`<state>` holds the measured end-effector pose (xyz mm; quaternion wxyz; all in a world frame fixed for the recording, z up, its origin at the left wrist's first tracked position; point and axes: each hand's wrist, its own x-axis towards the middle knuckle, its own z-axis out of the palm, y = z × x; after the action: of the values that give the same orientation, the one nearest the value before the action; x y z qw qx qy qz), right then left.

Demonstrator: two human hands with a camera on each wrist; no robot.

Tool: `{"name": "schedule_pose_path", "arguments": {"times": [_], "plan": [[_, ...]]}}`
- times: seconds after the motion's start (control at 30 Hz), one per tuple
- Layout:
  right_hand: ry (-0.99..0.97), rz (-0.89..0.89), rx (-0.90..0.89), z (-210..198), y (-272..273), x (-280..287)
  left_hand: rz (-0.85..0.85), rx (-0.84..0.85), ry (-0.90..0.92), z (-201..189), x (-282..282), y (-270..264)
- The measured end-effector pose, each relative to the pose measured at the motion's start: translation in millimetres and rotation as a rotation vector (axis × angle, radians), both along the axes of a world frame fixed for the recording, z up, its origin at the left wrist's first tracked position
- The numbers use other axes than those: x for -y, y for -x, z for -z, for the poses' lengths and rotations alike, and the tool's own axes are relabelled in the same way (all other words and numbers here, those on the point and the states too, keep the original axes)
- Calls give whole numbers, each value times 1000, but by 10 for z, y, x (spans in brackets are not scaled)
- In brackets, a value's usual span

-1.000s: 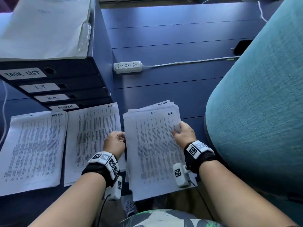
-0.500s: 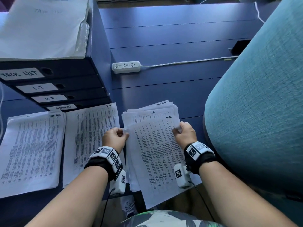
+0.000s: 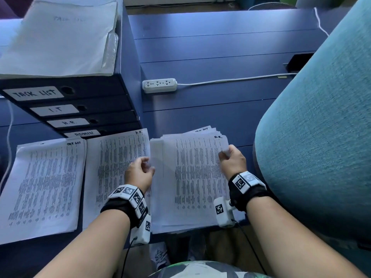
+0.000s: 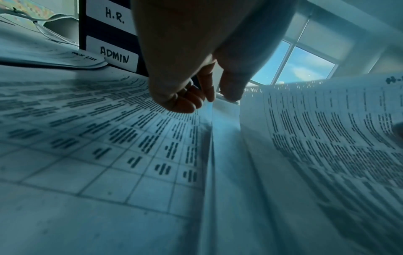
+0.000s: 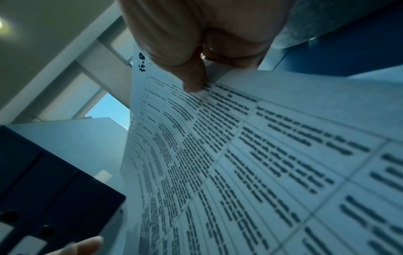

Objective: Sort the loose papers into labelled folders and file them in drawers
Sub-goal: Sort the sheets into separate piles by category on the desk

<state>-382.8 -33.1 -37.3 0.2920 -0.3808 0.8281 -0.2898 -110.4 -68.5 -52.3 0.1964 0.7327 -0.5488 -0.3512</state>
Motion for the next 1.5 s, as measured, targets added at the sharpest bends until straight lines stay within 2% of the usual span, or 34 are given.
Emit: {"name": "schedule_pose_path", "arguments": {"times": [0.07,0.17,0.2,0.27,0.33,0.43,0.5,0.6,0.7,0.73,0.8,0.87,0.9,0.97,1.1,1.17,1.23,1.3,1.37,1.5], "plan": [[81,-4,53,-84,-38,56,48,-35,-20,-73,23,19],[246,9,167,-258,-125,147,226,-46,-134,-128,56,56],[308,22,197,-310,-154,170,241,-58,-132,-136,60,67],[372,30,244,-360,-190,206,152,-172,-109,-173,68,94],[274,-29,254,-342,-217,205,24,-269,-59,-181,112,101],[15,-173,262,-228,-275,121,-65,-235,31,-201,231,116],[-77,-170,345,-164,-307,50,-93,-221,61,-213,313,125],[-64,-89,422,-155,-291,33,-150,-246,49,-224,389,160],[86,101,316,-159,-201,167,-103,-441,21,-199,396,233],[152,177,295,-158,-155,239,-54,-427,11,-191,388,253],[269,254,241,-142,-55,372,46,-235,-1,-145,378,249],[319,217,128,-128,38,461,128,-33,-64,-89,348,224],[318,182,69,-134,78,482,160,11,-112,-55,331,210],[292,133,-26,-138,153,501,217,54,-175,-1,280,187],[222,135,-157,-57,241,542,316,155,-159,40,218,173],[117,98,-370,13,222,571,323,174,-155,35,210,172],[29,-62,-554,28,162,596,318,175,-156,39,207,172],[-58,-285,-497,29,74,633,315,169,-155,45,200,175],[-171,-408,-393,69,41,642,310,165,-153,55,198,175],[-399,-334,-340,202,209,652,306,177,-151,67,195,179]]}}
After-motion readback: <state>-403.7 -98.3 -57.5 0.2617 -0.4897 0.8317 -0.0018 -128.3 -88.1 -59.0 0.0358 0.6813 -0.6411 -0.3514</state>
